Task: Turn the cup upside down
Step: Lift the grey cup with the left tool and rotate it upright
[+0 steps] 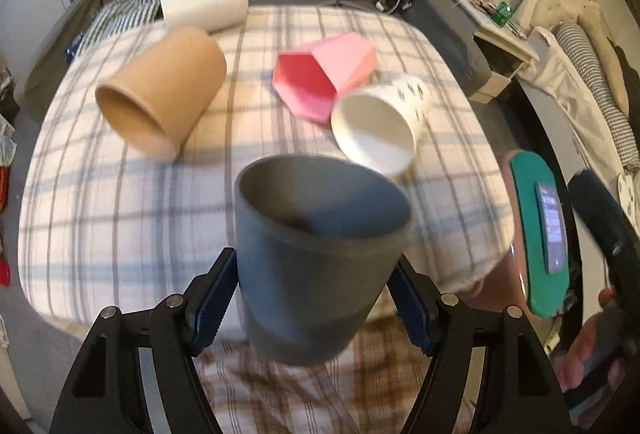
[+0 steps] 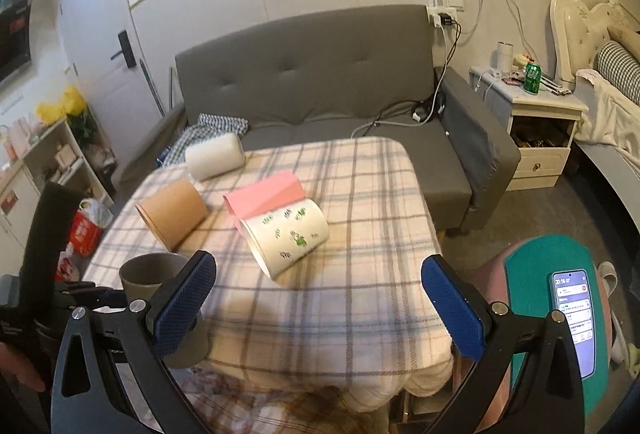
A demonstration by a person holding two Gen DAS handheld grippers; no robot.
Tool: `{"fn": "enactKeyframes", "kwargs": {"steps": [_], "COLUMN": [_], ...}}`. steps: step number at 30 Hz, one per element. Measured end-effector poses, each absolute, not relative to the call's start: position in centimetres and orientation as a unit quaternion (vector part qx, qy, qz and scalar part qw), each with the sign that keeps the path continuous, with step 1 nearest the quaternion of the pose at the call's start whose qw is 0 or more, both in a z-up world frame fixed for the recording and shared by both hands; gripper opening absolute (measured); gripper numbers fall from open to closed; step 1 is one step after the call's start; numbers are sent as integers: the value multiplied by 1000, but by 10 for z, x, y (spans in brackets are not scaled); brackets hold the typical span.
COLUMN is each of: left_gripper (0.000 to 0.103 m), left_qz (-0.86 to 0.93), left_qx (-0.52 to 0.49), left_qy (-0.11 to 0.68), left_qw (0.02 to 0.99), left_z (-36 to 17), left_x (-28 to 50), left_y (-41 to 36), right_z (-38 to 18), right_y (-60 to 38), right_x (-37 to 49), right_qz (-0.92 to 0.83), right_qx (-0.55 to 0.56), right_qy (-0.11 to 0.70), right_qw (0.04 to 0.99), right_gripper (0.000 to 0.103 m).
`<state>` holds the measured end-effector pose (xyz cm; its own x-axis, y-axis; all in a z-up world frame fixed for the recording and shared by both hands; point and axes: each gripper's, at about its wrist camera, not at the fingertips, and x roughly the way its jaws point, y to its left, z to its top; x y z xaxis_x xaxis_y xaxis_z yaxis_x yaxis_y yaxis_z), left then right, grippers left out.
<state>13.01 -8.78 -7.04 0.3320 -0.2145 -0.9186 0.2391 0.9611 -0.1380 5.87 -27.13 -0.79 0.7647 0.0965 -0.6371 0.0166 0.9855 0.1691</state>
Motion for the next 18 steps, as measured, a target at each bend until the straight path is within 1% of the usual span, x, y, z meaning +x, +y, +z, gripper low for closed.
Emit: {"fn": "enactKeyframes", "kwargs": {"steps": [6, 8, 13, 18], "left_gripper": [74, 74, 75, 78], "left_qz": [-125, -124, -140, -148], "left_qx": [1, -5, 34, 64], "left_qy": [567, 556, 530, 502], "left_qw": [814, 822, 836, 850], "left_z": [-89, -92, -90, -82], "left_x": [163, 168, 163, 143], "left_y": [-84, -82, -90, -91], "right_z": [-30, -36, -45, -39], "right_y": [-271, -270, -268, -265], "right_x": [80, 84, 89, 87], "right_qz": [12, 11, 0, -7], "right_qx": [80, 76, 63, 59], "right_qy": [372, 380, 391, 387], "right_qw": [925, 922, 918, 920], "right_gripper": [103, 103, 103, 103]}}
